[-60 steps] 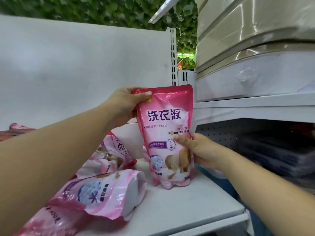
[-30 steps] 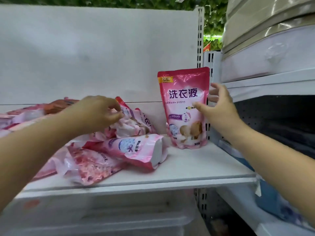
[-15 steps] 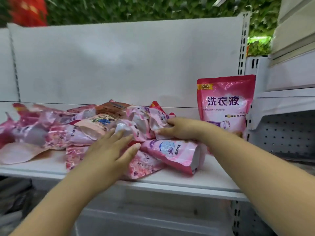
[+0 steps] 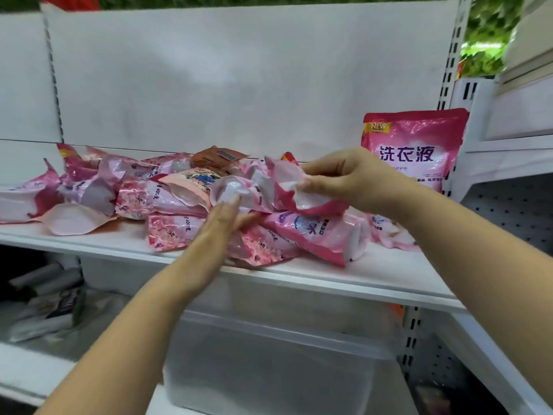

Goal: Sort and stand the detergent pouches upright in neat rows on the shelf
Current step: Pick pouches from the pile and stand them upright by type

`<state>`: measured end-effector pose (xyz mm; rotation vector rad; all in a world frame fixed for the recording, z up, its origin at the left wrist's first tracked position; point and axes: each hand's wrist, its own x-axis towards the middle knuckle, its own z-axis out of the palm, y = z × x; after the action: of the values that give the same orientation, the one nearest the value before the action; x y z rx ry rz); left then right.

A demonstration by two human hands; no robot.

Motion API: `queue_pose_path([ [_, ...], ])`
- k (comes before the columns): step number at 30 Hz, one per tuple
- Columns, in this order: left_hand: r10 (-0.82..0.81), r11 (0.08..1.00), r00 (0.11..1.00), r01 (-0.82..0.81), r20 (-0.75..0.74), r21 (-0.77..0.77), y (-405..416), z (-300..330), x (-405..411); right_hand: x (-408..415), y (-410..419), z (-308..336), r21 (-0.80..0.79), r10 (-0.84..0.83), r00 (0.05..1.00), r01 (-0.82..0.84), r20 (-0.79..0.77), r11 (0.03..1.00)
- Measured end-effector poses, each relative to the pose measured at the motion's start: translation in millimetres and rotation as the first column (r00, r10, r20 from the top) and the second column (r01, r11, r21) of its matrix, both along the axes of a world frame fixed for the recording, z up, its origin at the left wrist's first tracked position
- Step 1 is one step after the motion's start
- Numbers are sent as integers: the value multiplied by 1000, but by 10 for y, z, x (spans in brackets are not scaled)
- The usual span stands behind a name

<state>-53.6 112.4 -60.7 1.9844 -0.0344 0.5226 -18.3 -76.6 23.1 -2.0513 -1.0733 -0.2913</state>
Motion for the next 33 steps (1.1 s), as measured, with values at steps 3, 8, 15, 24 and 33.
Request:
queue_pose_path([
  [3, -190, 894, 976, 216, 104, -392, -131, 55, -299, -258, -90, -160, -146, 66, 996, -58, 52, 988],
  [8, -371, 679, 920, 362, 126, -639, -421, -217, -704, -517, -88, -843, -206, 150, 796, -32, 586, 978],
  [15, -256, 593, 958, 260, 128, -762, -613, -697, -929, -812, -83, -1627, 342, 105, 961, -192, 257, 920],
  [24, -310, 515, 918, 381, 248, -768, -607, -1052, -1038, -1039, -272, -1341, 717, 425, 666, 246, -614, 652],
  [33, -560, 680, 756, 653, 340, -332, -1015, -98, -539, -699, -678, -391, 789, 153, 856, 368, -494, 492],
])
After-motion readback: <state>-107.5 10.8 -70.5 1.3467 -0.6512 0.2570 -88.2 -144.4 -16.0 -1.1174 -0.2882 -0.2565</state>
